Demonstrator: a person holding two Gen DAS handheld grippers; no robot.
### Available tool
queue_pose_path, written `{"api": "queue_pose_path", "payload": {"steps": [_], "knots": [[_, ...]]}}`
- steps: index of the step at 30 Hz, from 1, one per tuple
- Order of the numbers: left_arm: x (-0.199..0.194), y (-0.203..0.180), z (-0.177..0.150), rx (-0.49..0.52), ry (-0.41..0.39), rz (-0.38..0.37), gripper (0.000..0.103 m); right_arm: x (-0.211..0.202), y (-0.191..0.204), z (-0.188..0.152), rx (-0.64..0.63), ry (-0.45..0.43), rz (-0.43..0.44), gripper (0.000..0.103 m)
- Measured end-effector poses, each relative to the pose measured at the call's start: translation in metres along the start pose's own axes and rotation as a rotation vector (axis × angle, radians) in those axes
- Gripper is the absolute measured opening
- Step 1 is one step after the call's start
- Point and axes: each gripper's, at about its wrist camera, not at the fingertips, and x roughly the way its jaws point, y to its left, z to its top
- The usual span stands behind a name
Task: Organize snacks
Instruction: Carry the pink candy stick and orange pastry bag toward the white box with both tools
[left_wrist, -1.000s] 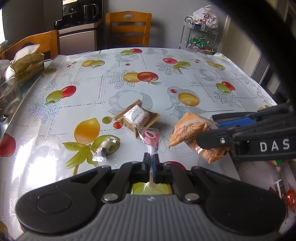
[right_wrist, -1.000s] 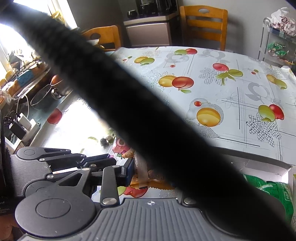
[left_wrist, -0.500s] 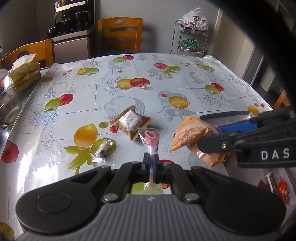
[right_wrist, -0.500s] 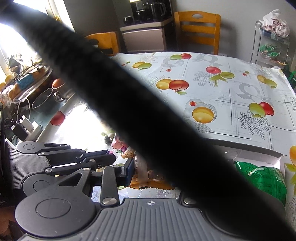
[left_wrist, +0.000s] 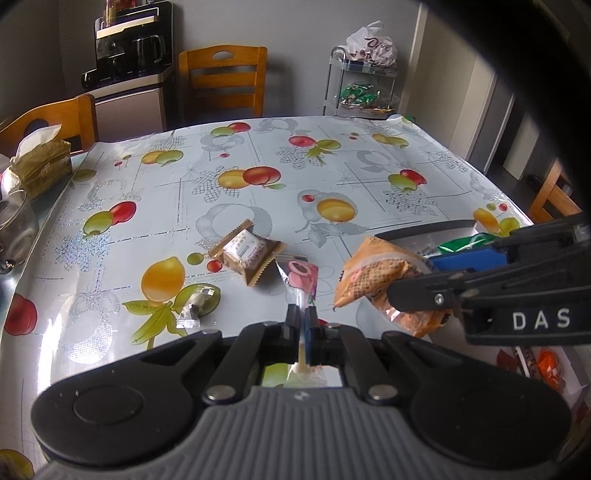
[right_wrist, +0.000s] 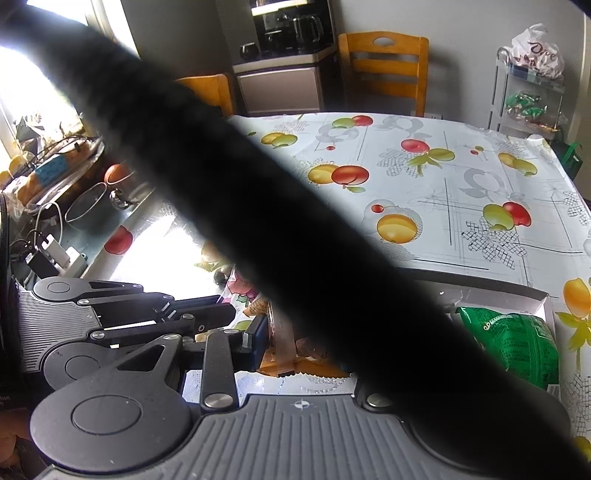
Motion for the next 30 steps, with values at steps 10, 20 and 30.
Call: {"api": "queue_pose_path", "payload": {"steps": [10, 20, 30], "knots": [[-0.006, -0.012, 0.003, 0.019, -0.004, -0.039, 0.000, -0.014, -0.003, -0.008, 0.019, -0.017, -0.024, 0.038], [-0.009, -0.027, 0.008, 0.046, -0.013, -0.085, 0.000, -0.030, -0.018, -0.018, 0.059, -0.034, -0.058, 0.038], [-0.009, -0.041, 0.014, 0.086, -0.019, -0.131, 0.000, -0.047, -0.028, -0.025, 0.100, -0.062, -0.095, 0.038]]}}
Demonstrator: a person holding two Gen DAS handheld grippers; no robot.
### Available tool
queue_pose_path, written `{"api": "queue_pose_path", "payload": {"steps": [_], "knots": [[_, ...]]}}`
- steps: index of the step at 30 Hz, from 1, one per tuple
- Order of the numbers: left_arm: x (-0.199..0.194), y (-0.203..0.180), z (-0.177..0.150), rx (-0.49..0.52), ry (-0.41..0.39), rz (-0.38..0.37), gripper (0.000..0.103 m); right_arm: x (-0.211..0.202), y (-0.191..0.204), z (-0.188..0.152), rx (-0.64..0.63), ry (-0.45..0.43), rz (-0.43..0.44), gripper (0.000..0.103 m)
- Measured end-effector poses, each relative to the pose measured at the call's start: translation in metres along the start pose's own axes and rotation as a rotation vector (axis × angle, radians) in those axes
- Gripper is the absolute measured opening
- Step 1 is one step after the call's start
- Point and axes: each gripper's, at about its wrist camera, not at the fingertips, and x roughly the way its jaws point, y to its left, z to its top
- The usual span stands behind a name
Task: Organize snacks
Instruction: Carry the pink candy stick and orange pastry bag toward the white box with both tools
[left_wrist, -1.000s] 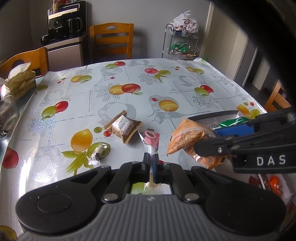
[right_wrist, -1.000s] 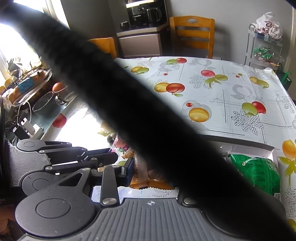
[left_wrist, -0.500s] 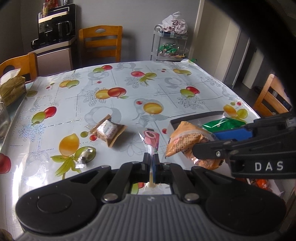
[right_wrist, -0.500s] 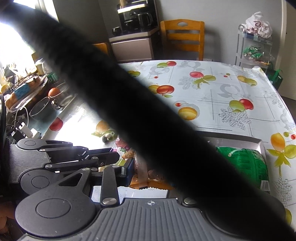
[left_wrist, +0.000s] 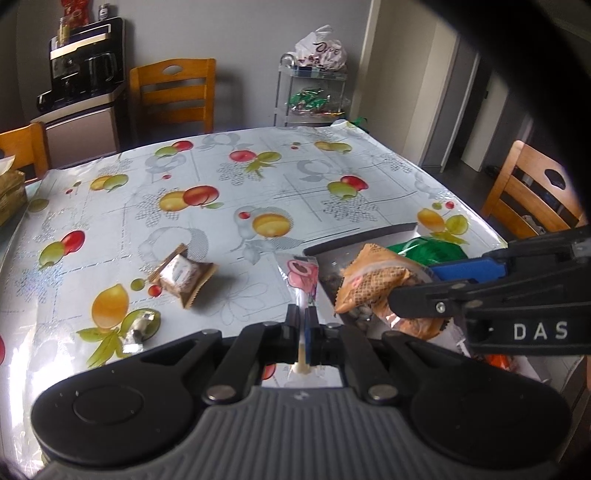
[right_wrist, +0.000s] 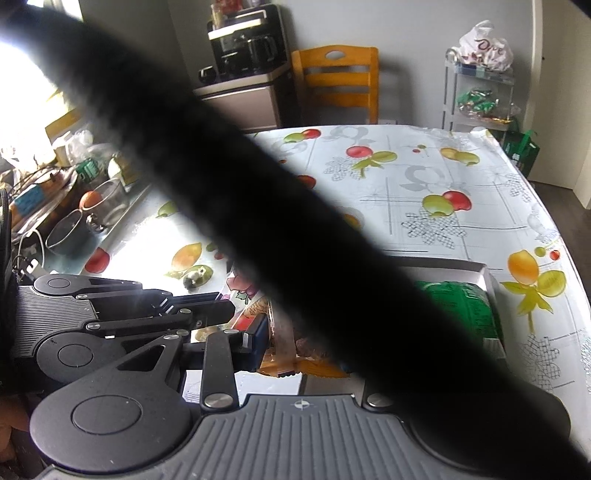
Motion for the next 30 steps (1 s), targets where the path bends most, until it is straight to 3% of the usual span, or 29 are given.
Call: {"api": "queue_pose_path", "payload": {"steps": [30], "knots": [[0.013, -0.049, 0.000, 0.116, 0.026, -0.152, 0.000, -0.045, -0.051, -0.034, 0.158, -0.037, -0.154, 0.038]]}}
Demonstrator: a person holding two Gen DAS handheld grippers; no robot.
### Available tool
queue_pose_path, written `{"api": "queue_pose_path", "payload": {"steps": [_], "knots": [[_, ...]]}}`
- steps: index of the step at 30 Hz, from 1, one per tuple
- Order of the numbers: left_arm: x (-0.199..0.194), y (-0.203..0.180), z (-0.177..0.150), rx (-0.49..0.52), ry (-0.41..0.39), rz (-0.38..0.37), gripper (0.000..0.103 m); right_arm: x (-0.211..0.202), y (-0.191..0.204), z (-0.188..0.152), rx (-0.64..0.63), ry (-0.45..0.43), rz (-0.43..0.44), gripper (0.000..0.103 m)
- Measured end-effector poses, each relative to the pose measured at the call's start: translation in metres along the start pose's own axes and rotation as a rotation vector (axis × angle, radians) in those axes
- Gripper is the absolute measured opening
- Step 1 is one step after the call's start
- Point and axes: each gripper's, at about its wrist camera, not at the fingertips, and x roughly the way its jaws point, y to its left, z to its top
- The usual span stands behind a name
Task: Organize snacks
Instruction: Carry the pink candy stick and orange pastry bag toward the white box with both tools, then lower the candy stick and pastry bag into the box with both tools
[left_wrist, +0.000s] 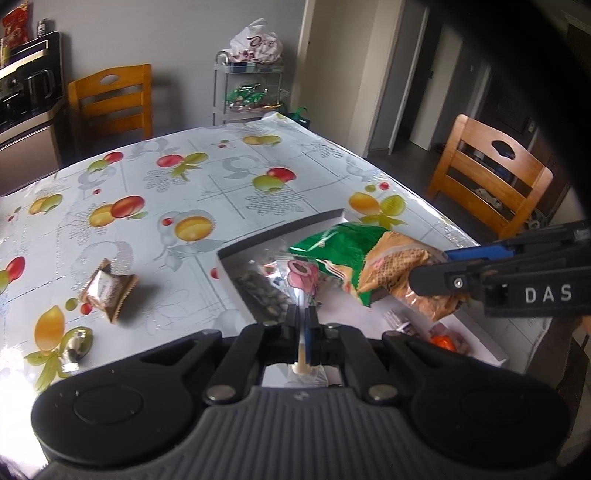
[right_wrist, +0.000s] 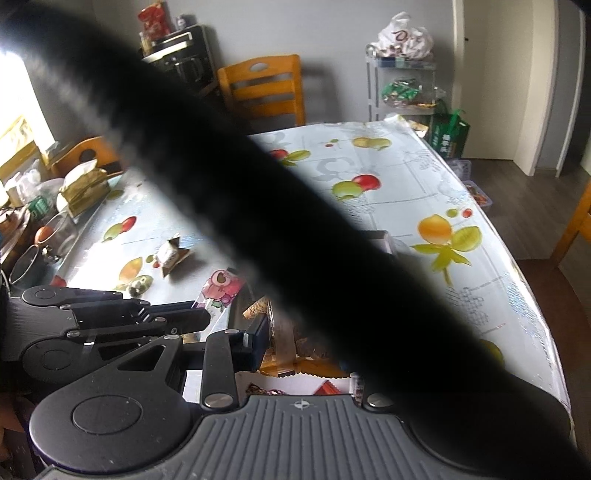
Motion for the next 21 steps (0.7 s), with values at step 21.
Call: {"api": "queue_pose_path", "payload": {"steps": [21], "knots": [[0.030, -0.025, -0.010, 0.053, 0.100, -0.090, 0.000, 0.014, -0.029, -0.022, 0.055, 0.075, -0.044, 0.038]]}}
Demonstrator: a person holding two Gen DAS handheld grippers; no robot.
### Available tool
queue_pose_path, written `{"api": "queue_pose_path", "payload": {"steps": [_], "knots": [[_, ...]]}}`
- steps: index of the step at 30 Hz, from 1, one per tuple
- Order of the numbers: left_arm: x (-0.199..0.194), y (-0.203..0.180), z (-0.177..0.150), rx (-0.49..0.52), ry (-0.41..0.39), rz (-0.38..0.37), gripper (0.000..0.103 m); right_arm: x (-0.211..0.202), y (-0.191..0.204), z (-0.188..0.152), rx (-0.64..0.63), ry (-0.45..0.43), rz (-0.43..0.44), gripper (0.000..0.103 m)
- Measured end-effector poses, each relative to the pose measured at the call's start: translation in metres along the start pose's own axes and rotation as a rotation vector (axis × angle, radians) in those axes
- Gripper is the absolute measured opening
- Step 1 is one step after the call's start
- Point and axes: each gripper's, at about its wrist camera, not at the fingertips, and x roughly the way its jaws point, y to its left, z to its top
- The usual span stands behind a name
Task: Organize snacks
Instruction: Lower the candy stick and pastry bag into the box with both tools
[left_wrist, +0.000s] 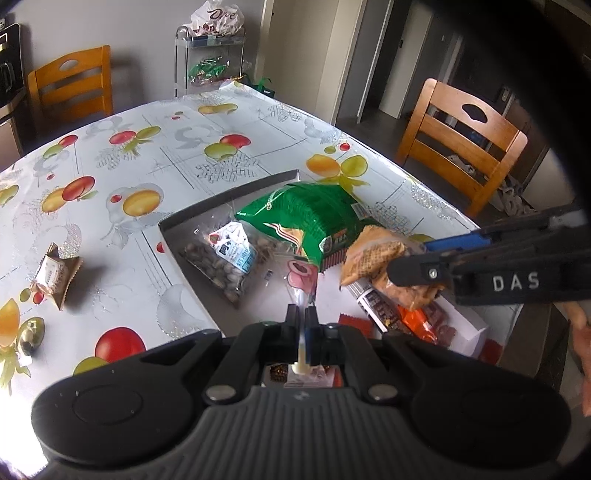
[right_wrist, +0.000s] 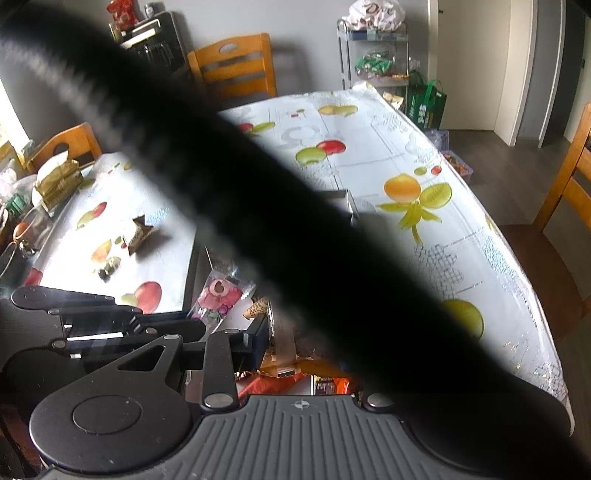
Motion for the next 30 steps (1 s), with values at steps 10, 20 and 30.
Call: {"api": "queue_pose_path", "payload": {"steps": [10, 20, 30], "knots": [[0.008, -0.001, -0.001, 0.001, 0.029, -0.009, 0.000, 0.008, -0.001, -0.004, 0.004, 0.022, 0.007, 0.038], [0.016, 0.001, 0.000, 0.000, 0.051, -0.015, 0.000, 0.015, 0.002, -0.006, -0.011, 0.040, 0.007, 0.038], [0.024, 0.001, 0.000, 0.006, 0.077, -0.030, 0.000, 0.020, 0.001, -0.008, -0.017, 0.057, -0.005, 0.038]]}}
